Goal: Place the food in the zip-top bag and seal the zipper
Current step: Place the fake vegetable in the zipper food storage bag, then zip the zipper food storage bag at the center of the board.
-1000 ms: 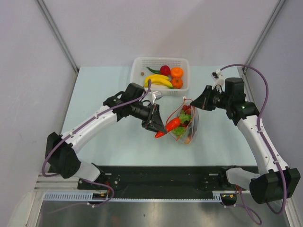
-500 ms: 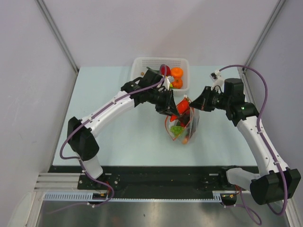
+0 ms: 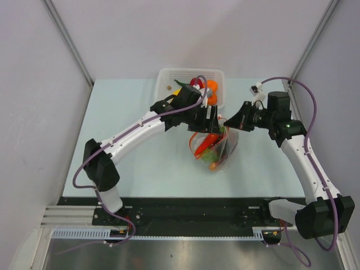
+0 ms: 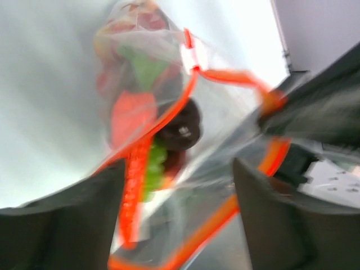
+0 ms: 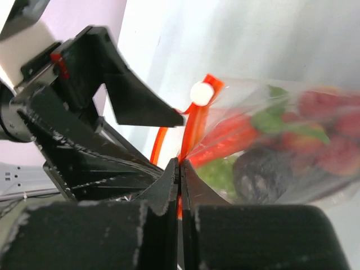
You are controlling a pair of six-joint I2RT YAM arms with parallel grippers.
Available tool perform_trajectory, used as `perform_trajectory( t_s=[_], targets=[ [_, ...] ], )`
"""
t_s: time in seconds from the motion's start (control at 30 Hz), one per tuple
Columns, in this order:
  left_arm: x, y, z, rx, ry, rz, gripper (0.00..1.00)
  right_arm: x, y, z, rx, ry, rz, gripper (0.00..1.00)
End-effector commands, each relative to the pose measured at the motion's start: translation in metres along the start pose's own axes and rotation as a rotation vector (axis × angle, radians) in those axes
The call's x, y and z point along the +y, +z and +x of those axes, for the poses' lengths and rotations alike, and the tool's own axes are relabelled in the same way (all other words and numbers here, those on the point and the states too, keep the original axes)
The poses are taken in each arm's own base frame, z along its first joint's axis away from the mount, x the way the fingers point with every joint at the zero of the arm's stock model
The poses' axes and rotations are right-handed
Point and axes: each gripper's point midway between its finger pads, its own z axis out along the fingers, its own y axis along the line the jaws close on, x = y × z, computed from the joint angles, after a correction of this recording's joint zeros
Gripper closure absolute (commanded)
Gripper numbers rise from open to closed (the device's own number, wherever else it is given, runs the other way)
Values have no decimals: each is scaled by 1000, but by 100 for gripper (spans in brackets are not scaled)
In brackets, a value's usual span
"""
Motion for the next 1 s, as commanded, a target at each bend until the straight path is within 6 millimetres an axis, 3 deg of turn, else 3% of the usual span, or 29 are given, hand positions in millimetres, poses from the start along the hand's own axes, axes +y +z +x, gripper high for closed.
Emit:
perform_trajectory(
  t_s=[0.0, 0.07, 0.1, 0.17, 0.27, 0.5, 0.63, 0.67, 0.7, 0.77, 0.8, 0.9, 0.97],
  targets=[
    [1, -49, -24, -183, 214, -27, 14, 18, -9, -21, -50, -12, -85, 100],
    [6, -75, -33, -254, 278, -31, 11, 16, -10, -20, -53, -10, -86, 100],
    [22, -75, -33, -266, 277, -47, 11, 16, -11, -20, -55, -10, -85, 100],
    [36, -84, -31, -271, 298, -75, 14, 15, -11, -17, -51, -7, -85, 100],
    [50, -75, -14, -179, 332, -86, 16, 13, -11, -15, -52, -3, -84, 100],
    [48, -38, 26, -23, 337, -4, 18, 11, -9, -15, -54, -7, -84, 100],
    [63, -19, 31, -14, 332, -49, 19, 10, -10, -14, -51, -7, -80, 100],
    [61, -17, 27, -16, 330, -45, 24, 11, -11, -12, -47, -10, -83, 100],
    [59, -11, 28, 5, 324, -27, 42, 10, -11, -10, -44, -10, -81, 100],
    [50, -8, 19, -8, 314, -2, 59, 8, -11, -5, -40, -11, -79, 100],
    [43, -4, 18, 4, 314, 38, 75, 7, -11, -4, -38, -6, -74, 100],
    [18, -11, 5, -5, 310, 114, 100, 5, -11, 0, -40, -6, -62, 100],
    [-9, -26, -7, -24, 320, 198, 100, 9, -10, 1, -38, -5, -64, 100]
  ],
)
